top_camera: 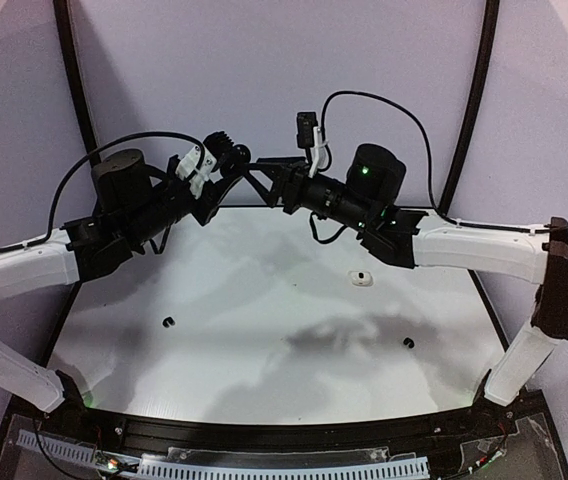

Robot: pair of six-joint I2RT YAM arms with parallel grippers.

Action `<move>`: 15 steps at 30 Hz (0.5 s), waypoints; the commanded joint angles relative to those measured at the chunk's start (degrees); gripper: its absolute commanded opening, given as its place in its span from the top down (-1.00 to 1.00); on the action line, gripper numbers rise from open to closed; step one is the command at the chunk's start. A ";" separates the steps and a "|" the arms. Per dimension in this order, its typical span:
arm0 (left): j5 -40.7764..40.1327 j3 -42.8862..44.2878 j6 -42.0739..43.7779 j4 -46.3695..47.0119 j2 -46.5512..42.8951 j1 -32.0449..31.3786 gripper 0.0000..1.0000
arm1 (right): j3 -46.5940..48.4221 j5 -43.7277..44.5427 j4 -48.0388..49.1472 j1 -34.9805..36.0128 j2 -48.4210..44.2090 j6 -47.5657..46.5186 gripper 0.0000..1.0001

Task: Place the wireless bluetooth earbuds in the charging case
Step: Pass from the left arm to the right

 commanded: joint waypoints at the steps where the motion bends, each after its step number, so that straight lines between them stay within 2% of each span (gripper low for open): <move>1: 0.13 -0.41 0.23 1.50 -0.56 -0.50 0.98 | 3.97 -0.80 3.84 0.46 1.72 -0.35 -0.17; 8: 1.01 -0.14 -0.57 1.10 -0.54 -0.55 0.98 | 6.84 -3.16 2.66 0.22 4.39 0.35 0.15; 12: 0.33 0.00 -0.92 1.17 -0.50 -0.59 0.98 | 8.66 -3.14 -0.09 0.03 5.56 0.05 0.20; 14: 0.16 0.02 -0.98 1.16 -0.51 -0.59 0.98 | 8.79 -3.59 -0.14 0.02 5.84 0.06 0.33; 15: 0.12 -0.02 -0.98 1.11 -0.47 -0.59 0.98 | 8.88 -4.00 -0.20 -0.06 5.95 0.02 0.51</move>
